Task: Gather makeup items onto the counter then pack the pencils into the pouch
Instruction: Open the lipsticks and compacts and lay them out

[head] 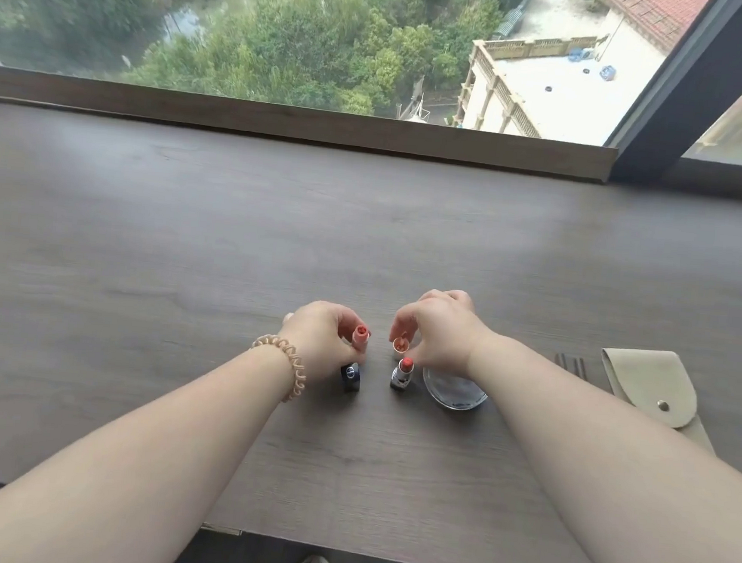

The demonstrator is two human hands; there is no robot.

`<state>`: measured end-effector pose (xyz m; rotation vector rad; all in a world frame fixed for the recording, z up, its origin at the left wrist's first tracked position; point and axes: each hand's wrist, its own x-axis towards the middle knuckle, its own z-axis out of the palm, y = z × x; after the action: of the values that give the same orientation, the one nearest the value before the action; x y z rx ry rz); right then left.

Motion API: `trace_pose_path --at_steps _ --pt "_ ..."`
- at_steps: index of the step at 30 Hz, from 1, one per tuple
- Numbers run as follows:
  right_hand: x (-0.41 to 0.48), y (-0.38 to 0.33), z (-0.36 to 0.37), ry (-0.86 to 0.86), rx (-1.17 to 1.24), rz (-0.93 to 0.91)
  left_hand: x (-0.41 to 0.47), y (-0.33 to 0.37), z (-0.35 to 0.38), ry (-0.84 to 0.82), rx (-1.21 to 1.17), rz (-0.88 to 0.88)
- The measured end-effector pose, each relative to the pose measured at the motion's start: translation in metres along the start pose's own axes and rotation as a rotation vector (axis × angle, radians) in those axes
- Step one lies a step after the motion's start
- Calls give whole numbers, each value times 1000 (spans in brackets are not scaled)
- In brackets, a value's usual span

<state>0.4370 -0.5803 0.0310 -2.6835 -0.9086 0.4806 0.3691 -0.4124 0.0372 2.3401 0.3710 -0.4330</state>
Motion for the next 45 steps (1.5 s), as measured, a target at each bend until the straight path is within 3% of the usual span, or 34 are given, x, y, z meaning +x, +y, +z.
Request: trace_pose_path --at_steps 15,25,31,37,41,45 --pt "1 0 0 -43 -3 8 10 -3 1 19 46 54" --pt "-36 20 -23 40 248 142 10 0 -8 -60 -48 6" --pt "-73 29 -6 -5 56 139 4 4 -24 -83 -154 25" --pt "-78 28 12 9 3 161 -9 22 -34 33 -332 12" --pt "-86 28 2 69 192 212 -25 38 -37 132 -428 25" --pt "-108 27 -38 104 706 248 -50 65 -31 113 -573 97"
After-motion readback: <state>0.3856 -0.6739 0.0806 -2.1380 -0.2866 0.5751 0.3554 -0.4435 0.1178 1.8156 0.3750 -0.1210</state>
